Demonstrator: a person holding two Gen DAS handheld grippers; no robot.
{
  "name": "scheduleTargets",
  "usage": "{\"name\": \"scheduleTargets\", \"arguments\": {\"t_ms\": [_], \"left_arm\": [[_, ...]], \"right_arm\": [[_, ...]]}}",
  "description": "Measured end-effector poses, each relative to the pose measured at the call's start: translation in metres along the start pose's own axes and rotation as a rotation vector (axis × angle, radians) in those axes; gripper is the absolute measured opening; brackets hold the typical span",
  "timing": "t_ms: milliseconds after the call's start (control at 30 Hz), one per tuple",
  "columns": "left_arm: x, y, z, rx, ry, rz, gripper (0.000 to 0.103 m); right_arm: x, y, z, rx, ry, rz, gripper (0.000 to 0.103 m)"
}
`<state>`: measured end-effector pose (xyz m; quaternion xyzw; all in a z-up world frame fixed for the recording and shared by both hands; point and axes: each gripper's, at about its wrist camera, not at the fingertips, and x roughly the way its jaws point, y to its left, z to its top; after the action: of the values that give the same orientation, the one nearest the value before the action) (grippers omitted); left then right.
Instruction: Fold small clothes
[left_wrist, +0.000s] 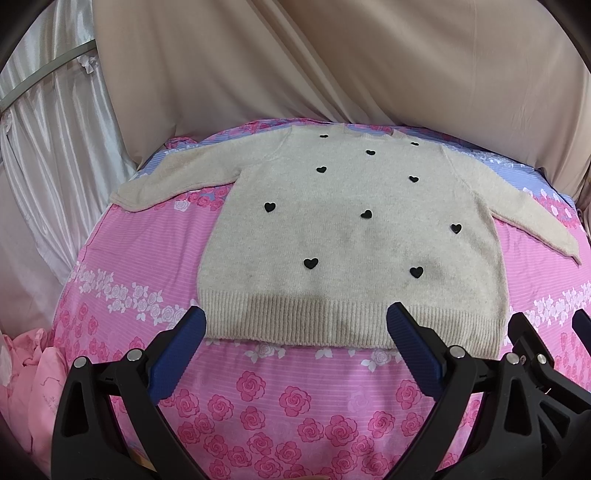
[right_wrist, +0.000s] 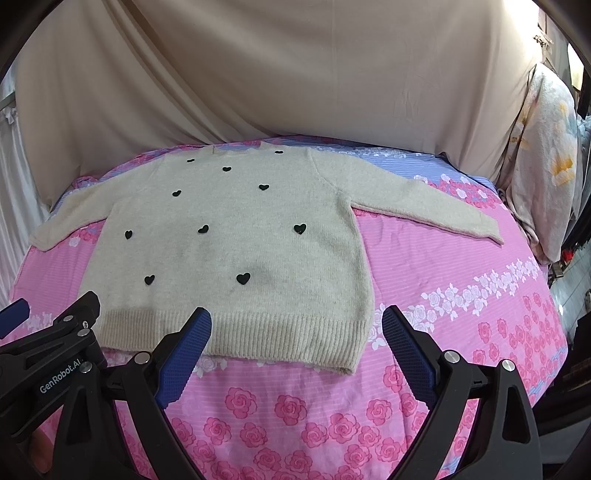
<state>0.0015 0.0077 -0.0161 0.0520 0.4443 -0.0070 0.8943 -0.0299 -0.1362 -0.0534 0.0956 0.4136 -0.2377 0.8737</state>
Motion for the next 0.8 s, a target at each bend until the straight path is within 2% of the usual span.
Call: {"name": "scheduleTargets", "arguments": {"t_ms": [400, 567, 633, 700, 800], "left_arm": [[0.001, -0.001, 0.000, 0.001, 0.004, 0.002, 0.096], [0.007, 0.004, -0.003, -0.005, 0.019, -0.016, 0.096], [0.010, 0.010, 0.002, -0.023, 0.015, -0.040, 0.096], [0.011, 0.018, 0.005, -0.047, 0.009, -0.046, 0.097], [0.018, 0.025, 0.013, -0.092, 0.041, -0.067, 0.098]], "right_arm": [[0.006, 0.001, -0.002, 0.000, 0.008, 0.005, 0.092], [0.023, -0.002, 0.000, 0.011, 0.052, 0.051, 0.092], [0.041, -0.014, 0.003, 0.061, 0.102, 0.097, 0.092], [0.057, -0.033, 0.009, 0.134, 0.135, 0.105, 0.092], [0.089, -0.094, 0.023, 0.286, 0.142, 0.070, 0.092]]}}
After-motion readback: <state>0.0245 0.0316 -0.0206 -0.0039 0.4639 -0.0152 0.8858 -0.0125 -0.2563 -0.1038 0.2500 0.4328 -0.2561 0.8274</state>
